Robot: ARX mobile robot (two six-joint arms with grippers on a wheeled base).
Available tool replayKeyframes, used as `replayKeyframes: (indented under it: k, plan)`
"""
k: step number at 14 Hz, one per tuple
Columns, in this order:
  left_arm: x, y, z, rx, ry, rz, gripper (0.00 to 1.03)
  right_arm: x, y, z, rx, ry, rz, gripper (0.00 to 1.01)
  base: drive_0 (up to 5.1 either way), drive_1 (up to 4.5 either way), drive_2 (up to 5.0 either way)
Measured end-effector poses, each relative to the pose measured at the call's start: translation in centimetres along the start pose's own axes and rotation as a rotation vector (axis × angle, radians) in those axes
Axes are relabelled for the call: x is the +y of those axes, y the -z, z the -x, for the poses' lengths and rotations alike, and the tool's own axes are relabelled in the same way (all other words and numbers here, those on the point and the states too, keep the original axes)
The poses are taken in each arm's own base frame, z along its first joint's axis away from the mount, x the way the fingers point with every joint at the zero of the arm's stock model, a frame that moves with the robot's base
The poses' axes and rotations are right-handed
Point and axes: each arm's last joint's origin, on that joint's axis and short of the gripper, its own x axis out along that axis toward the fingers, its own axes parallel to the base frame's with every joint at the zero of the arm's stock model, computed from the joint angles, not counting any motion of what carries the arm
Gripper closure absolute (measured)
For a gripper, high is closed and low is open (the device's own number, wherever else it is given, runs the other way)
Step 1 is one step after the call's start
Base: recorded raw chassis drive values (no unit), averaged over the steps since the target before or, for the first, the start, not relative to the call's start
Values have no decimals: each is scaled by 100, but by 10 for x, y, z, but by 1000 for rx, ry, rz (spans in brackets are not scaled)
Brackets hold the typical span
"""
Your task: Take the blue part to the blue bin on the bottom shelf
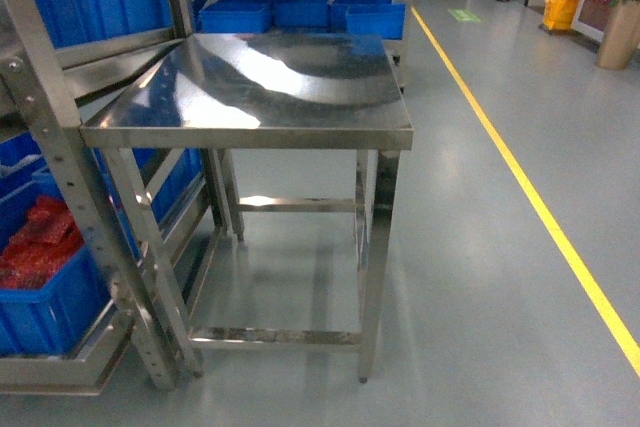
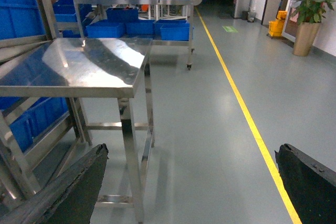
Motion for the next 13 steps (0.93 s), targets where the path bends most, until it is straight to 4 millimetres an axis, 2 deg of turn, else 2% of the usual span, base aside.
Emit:
replayKeyframes:
  k: [8,10,13]
  plan:
    - [0,0,0,-3,0,3,60,0,0,0,4,0,0,3,5,416,-407]
    - [0,0,0,0,4,0,60,0,0,0,1,1,0,3,0,0,0]
    - [0,0,0,-1,5,2,60,0,0,0,4,2,0,3,-511,235,235]
